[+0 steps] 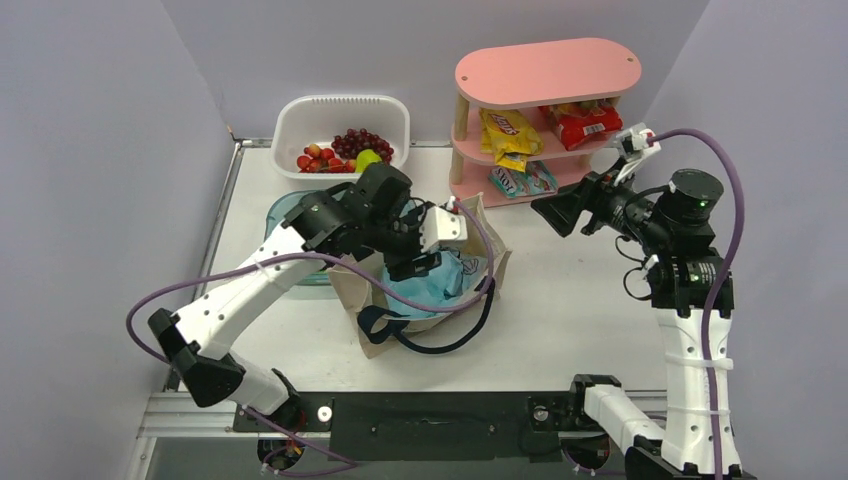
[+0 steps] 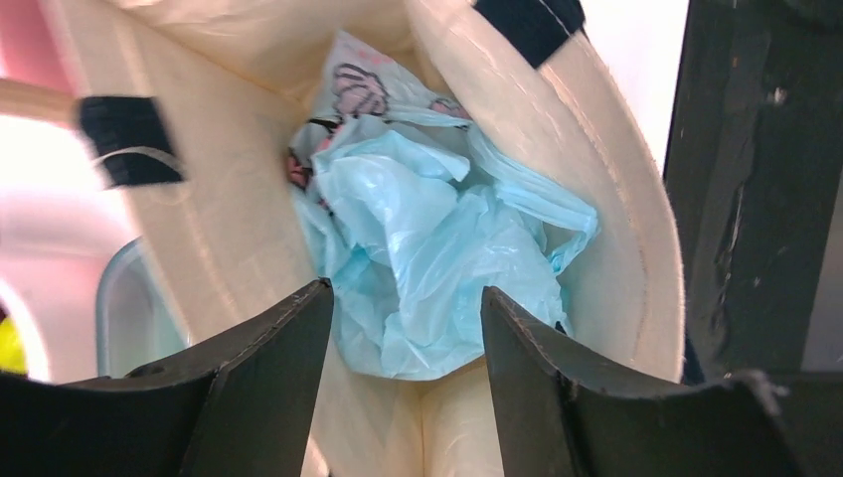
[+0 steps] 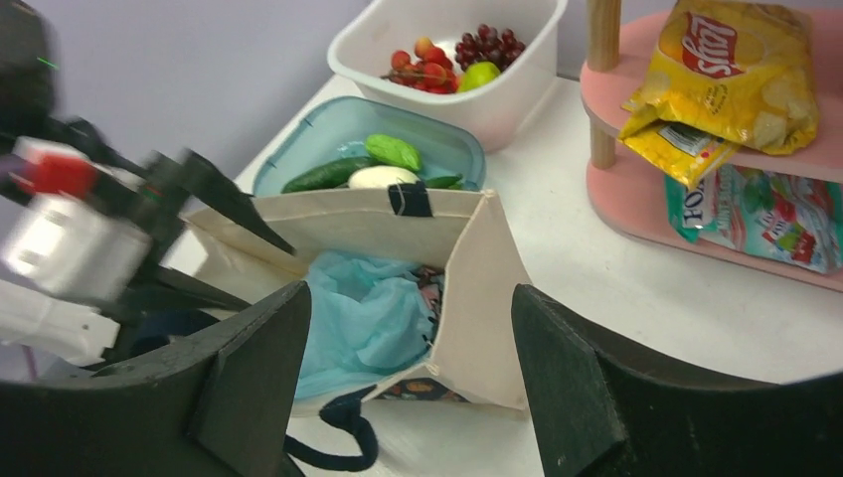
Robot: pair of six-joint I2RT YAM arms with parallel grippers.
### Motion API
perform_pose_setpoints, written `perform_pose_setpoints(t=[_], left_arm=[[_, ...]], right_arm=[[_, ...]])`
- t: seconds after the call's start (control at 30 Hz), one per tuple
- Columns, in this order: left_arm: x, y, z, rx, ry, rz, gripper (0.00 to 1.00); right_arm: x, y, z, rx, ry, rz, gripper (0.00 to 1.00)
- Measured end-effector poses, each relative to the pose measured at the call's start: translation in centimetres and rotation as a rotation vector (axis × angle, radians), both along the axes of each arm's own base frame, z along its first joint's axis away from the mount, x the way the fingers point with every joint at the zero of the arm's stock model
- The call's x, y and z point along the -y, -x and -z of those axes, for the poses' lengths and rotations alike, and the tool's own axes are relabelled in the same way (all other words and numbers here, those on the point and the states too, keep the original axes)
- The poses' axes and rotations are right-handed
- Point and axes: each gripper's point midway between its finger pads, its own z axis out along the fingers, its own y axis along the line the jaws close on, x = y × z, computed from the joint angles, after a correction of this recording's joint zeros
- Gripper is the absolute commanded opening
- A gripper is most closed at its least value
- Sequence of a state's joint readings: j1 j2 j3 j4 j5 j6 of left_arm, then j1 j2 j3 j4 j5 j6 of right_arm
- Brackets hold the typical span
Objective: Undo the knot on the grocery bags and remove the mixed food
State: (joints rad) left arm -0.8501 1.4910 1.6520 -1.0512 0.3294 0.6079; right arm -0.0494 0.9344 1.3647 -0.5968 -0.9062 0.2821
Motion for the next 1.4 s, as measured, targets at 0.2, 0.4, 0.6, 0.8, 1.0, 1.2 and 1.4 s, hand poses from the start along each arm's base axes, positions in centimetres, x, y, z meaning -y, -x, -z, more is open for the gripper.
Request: perform_pose_setpoints(t=[0.2, 0.4, 0.6, 0.8, 1.0, 1.2, 1.4], left_arm=[[-2.7, -1.7, -5.6, 0.056, 0.161, -0.212, 0.55], [-8.5, -4.7, -7.1, 0.114, 0.194, -0.495, 0.56], [-13.1, -6.6, -4.5, 0.046, 0.126, -0.710, 0.56], [-13.5, -4.4, -0.2, -0.094, 0.053, -0.698, 0.56], [-12.8, -2.8, 3.1, -0.207, 0.017, -0.658, 0.03], [-7.6, -2.9, 3.3, -0.248, 0.067, -0.520, 0.00], [0.4, -3.5, 2.6, -0.280, 0.160, -0.387, 0.00]], right_arm=[[-0.5, -1.2, 4.2, -0.051, 0.133, 0.005, 0.73], [-2.3, -2.5, 9.0, -0.111, 0.294, -0.043, 0.77], [-4.8, -3.4, 12.6, -0.131, 0.440, -0.127, 0.74], [-4.9, -4.6, 16.5, -0.212, 0.550, -0.154, 0.36], [-4.2, -4.0, 17.3, -0.224, 0.592, -0.157, 0.00], [0.1, -2.7, 16.7, -0.262, 0.593, -0.047, 0.00], [8.3, -2.0, 16.0, -0.339, 0.580, 0.218, 0.00]])
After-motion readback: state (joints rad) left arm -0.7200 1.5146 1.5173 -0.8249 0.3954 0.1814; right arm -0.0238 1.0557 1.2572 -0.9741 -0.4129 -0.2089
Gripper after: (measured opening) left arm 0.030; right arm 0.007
